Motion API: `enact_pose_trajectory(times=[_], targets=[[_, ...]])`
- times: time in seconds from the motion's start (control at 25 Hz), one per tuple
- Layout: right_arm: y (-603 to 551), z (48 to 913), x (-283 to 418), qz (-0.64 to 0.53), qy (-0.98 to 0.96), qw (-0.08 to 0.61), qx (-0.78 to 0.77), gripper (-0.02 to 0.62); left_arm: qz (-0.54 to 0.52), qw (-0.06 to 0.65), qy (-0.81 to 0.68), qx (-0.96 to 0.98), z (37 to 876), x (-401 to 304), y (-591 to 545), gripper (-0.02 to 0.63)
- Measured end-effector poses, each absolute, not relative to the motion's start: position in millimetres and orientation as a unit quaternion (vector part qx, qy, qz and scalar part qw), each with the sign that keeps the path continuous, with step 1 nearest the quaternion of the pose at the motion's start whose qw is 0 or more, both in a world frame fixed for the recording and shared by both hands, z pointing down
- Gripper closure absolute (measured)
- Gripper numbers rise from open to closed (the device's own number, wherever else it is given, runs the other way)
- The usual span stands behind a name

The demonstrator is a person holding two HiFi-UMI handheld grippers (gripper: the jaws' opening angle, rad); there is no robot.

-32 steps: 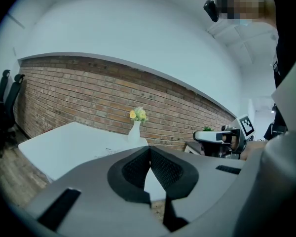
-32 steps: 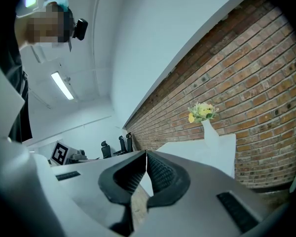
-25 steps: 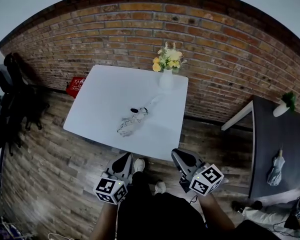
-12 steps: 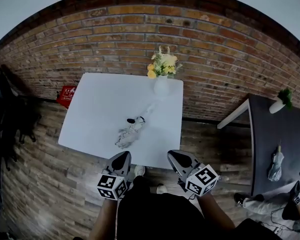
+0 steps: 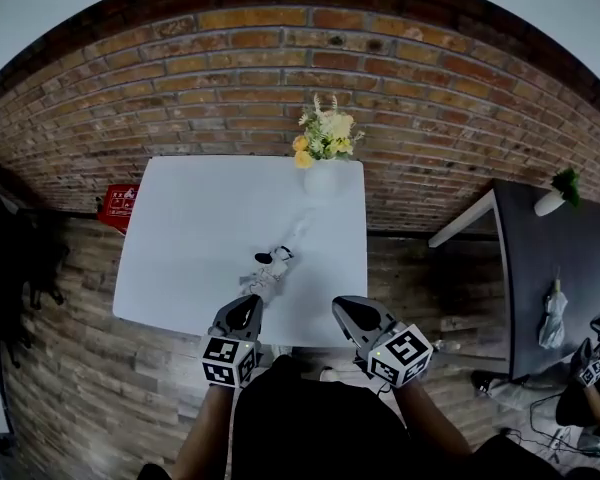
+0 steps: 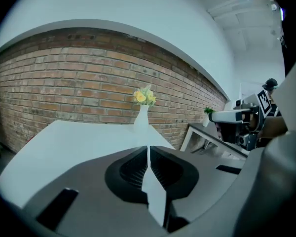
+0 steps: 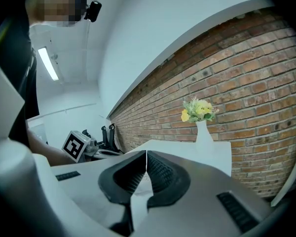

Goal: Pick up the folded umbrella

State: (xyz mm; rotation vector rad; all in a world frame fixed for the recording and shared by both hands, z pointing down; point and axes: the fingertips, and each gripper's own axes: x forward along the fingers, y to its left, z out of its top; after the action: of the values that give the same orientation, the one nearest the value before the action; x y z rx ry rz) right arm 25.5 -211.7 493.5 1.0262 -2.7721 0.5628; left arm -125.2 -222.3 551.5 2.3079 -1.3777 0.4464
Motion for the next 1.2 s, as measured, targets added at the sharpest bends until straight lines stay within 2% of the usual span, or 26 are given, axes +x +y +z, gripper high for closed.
enact_pose_trajectory(times=[0.28,0.6,0.96,1.2], targets=[[-225.1,509.1,10.6,0.2,-0.906,0.085,0.362,0.572,0.208,0.212,-0.463,0.835,588.1,-132.4,-253.0,0.586],[-231.1,524.5,7.5,0.224,-0.886,0.093,0.395,0.572,0.258,0.233,-0.418,0.839,634.2,-129.5,-277.8,0.478],[-238.7,531.8,8.6,0.24,-0.864,0.089,0.433,0.572,0.33,0.241,-0.365,0.837,680.8,-122.1,-293.5,0.319],[-244.6,535.8,8.9,0.246,-0.854,0.095,0.448,0.572,0.365,0.25,-0.332,0.833,704.3,-117.0,-303.6,0.285]])
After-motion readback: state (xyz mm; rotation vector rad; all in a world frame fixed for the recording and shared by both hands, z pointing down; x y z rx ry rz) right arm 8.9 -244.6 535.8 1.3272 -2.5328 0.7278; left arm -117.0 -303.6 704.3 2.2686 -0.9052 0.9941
